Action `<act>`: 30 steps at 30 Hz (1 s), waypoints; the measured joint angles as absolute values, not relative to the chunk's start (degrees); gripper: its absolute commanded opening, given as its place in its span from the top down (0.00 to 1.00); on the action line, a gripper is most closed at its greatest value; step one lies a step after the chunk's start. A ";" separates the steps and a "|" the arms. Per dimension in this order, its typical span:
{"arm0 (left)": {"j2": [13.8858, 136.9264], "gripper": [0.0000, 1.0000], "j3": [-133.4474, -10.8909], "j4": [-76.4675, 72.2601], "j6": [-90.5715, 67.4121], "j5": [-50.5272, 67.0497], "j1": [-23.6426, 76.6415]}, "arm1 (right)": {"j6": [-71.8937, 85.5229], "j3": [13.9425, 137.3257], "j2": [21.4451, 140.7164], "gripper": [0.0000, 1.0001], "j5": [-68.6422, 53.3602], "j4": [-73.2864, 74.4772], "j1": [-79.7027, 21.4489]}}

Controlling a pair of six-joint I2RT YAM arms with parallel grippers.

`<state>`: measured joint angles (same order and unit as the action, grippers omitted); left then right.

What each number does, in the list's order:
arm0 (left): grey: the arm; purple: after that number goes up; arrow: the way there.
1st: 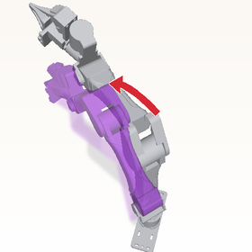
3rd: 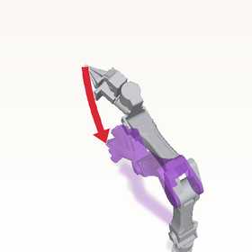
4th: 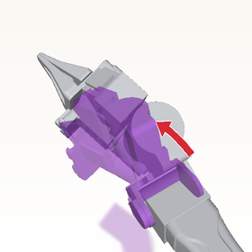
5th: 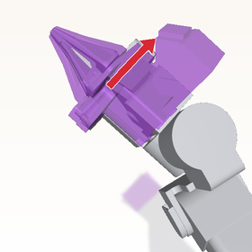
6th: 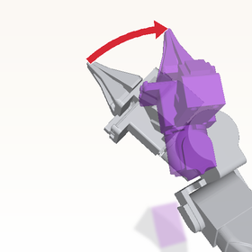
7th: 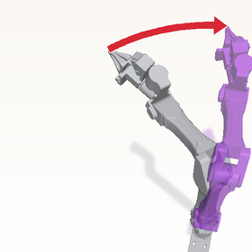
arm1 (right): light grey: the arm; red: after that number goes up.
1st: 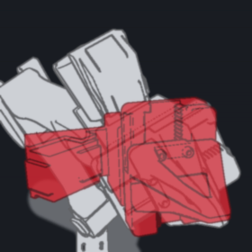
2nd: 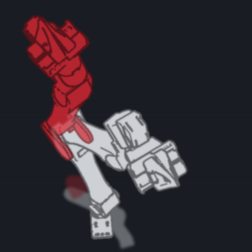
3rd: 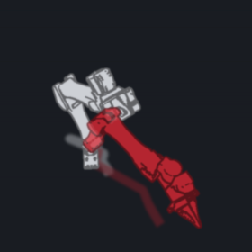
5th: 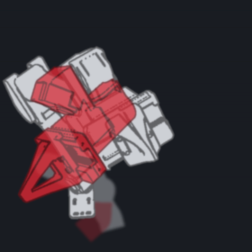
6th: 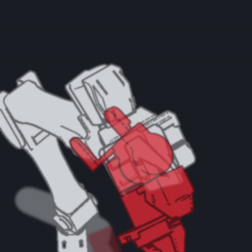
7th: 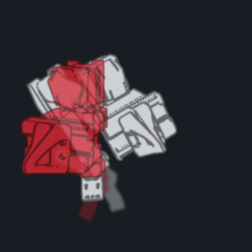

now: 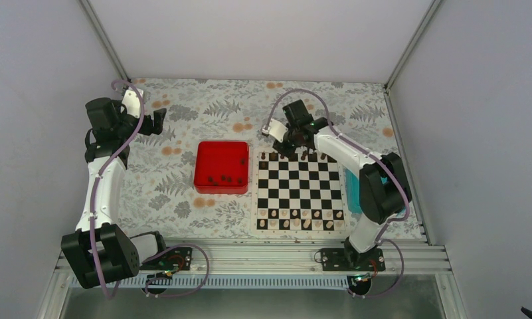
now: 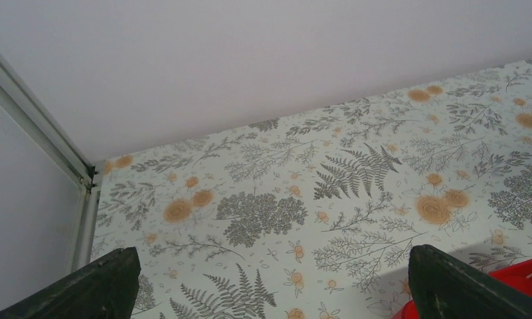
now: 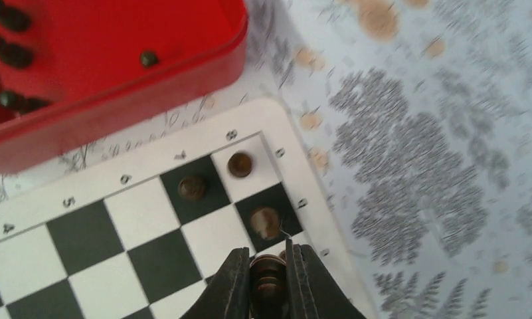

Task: Set up the chess pieces on the board
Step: Pick up the chess piece from the storage box, then place the chess piece on the chessboard.

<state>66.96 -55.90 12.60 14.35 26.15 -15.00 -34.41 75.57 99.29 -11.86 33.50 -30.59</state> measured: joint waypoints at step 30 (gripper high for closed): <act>66.96 0.00 -55.90 12.97 14.35 26.20 -15.00 | -34.39 70.54 109.03 0.95 -15.94 30.09 -30.41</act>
